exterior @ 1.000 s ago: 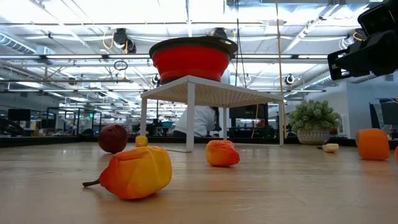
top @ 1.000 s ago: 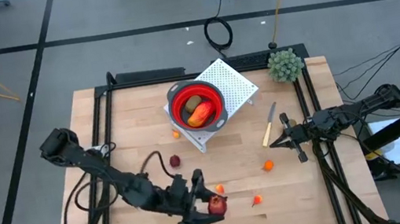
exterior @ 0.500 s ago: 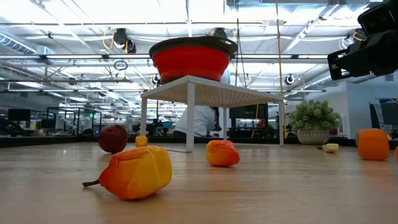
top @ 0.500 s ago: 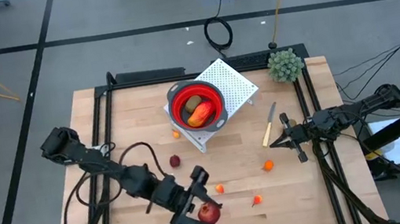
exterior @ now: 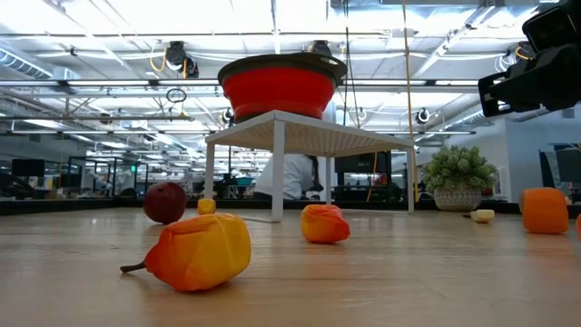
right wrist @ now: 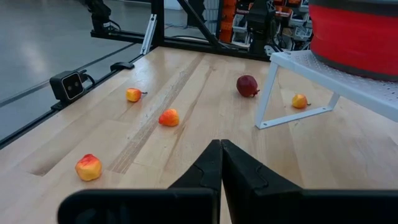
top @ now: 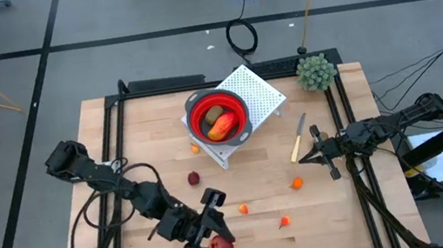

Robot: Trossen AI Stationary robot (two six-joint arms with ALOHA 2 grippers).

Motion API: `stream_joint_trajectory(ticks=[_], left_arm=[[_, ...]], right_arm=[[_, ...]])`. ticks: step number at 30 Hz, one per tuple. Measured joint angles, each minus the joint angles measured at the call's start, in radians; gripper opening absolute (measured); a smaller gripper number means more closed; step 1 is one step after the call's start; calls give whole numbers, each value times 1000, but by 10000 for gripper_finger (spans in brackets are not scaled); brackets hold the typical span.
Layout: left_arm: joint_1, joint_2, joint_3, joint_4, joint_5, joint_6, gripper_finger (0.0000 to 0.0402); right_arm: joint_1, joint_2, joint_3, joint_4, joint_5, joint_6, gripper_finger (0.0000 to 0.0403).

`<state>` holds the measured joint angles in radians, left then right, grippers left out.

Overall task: Pick & Place Fruit
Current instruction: Put the pomegranate into the red strainer bowl on the shelf

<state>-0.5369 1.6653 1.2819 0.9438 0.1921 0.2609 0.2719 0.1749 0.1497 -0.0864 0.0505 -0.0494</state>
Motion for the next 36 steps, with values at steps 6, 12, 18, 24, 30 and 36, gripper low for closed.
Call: stream_joint_trajectory(ticks=[6, 12, 18, 24, 30, 36], left_arm=[[0, 0, 0, 1, 0, -6, 201], [0, 0, 0, 24, -76, -115, 192], [5, 0, 0, 57, -252, -315, 176], [17, 1, 0, 42, -464, -562, 189], [39, 1, 0, -21, -596, -746, 205], [60, 1, 0, -178, -762, -831, 185]], right_arm=[[0, 0, 0, 0, 0, 0, 0], [0, 0, 0, 0, 0, 0, 0], [0, 0, 0, 0, 0, 0, 0], [0, 0, 0, 0, 0, 2, 0], [0, 0, 0, 0, 0, 3, 0], [0, 0, 0, 0, 0, 3, 0]])
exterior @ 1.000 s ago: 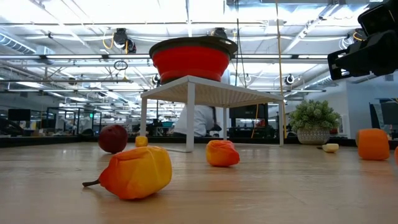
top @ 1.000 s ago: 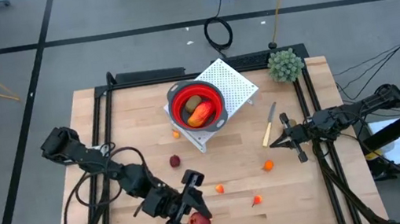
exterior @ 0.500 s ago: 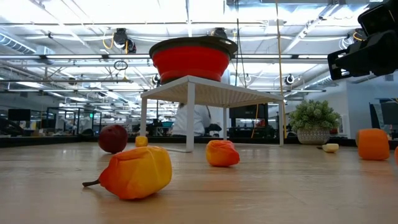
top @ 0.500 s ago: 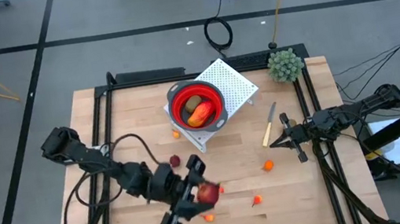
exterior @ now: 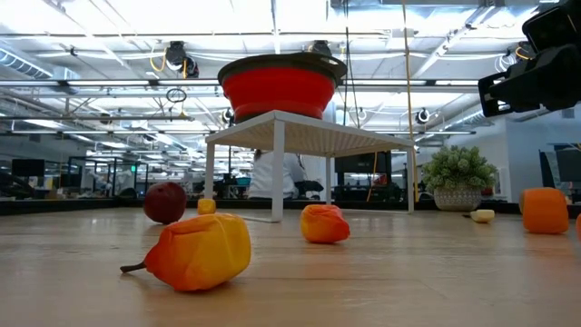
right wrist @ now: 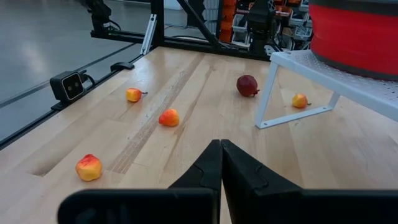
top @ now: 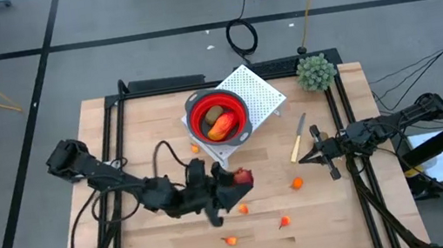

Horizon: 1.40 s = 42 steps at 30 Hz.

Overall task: Pick & Place Fruit
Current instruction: Put the pomegranate into the red strainer bowl on the shelf

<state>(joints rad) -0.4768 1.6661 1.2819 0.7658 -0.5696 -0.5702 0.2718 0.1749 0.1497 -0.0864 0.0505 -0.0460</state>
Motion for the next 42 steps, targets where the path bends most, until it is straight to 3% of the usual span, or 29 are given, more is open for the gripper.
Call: stream_joint_trajectory(ticks=[5, 15, 28, 37, 42], left_arm=[[35, 0, 0, -90, -53, -20, 173], [161, -40, 0, -278, -60, -15, 189], [342, -154, 2, -615, 61, 21, 187], [459, -141, 208, -1086, 127, 42, 188], [510, -135, 280, -1224, 136, 92, 188]], right_arm=[[0, 0, 0, 0, 0, 0, 0], [0, 0, 0, 0, 4, -3, 0], [0, 0, 0, 1, 2, -22, 0], [0, 0, 0, 0, 4, -19, 0], [0, 0, 0, 0, 4, -19, 0]])
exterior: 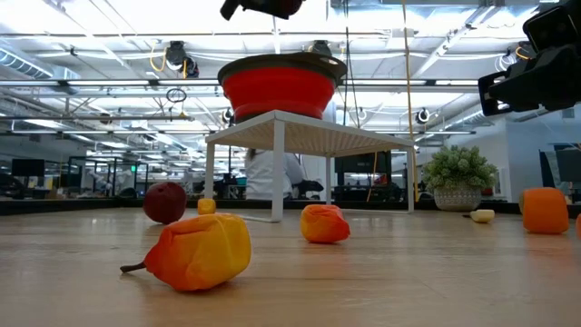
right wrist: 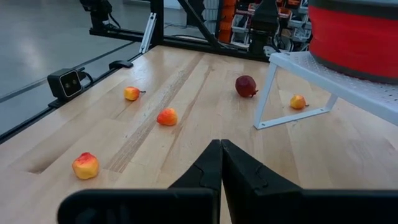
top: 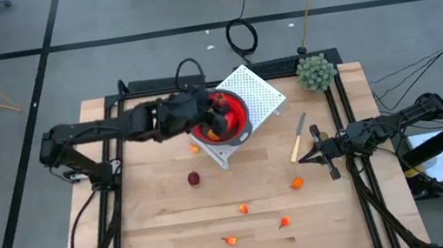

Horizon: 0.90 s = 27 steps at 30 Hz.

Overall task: Pick & Place Fruit
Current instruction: Put the pomegranate into the red strainer bowl on the shelf

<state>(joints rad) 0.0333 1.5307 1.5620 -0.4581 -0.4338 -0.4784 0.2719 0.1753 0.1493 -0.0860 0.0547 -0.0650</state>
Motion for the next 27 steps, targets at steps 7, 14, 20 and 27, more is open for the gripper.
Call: stream_joint_trajectory(ticks=[7, 14, 20, 27], left_arm=[[69, 0, 37, -96, 65, 46, 189], [110, 0, 37, -209, 78, 49, 189], [106, 9, 37, -263, 78, 48, 189], [87, 72, 36, -309, 97, 67, 189]], right_arm=[[0, 0, 0, 0, 0, 0, 0], [0, 0, 0, 0, 0, 0, 0], [0, 0, 0, 0, 0, 0, 0], [0, 0, 0, 1, 0, 1, 0]])
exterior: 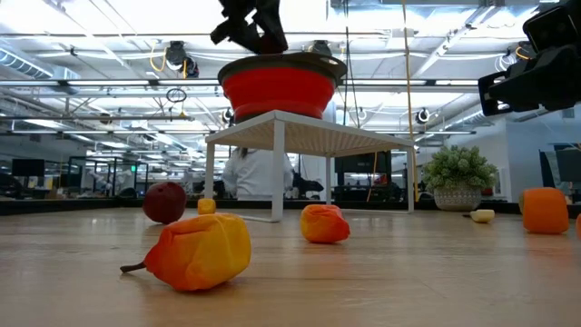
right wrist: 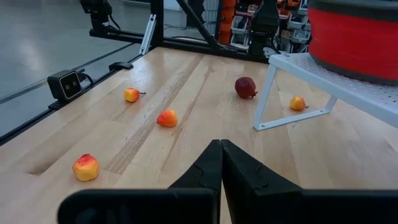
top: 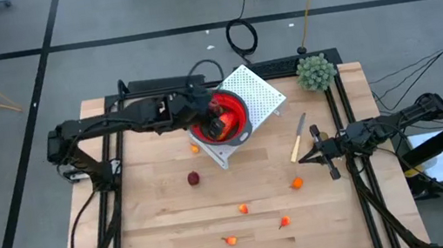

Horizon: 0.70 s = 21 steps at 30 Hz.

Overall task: Pick & Place Fruit
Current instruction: Put the pomegranate into the red strainer bowl on the shelf

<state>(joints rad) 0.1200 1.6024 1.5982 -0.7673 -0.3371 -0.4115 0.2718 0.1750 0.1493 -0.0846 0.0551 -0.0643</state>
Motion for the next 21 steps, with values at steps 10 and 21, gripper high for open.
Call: stream_joint_trajectory(ticks=[10, 21], left_arm=[[4, 80, 0, -37, 59, -1, 189], [3, 81, -2, -197, 77, -101, 189]], right_arm=[[0, 0, 0, 4, 1, 0, 0], [0, 0, 0, 3, 1, 0, 0]])
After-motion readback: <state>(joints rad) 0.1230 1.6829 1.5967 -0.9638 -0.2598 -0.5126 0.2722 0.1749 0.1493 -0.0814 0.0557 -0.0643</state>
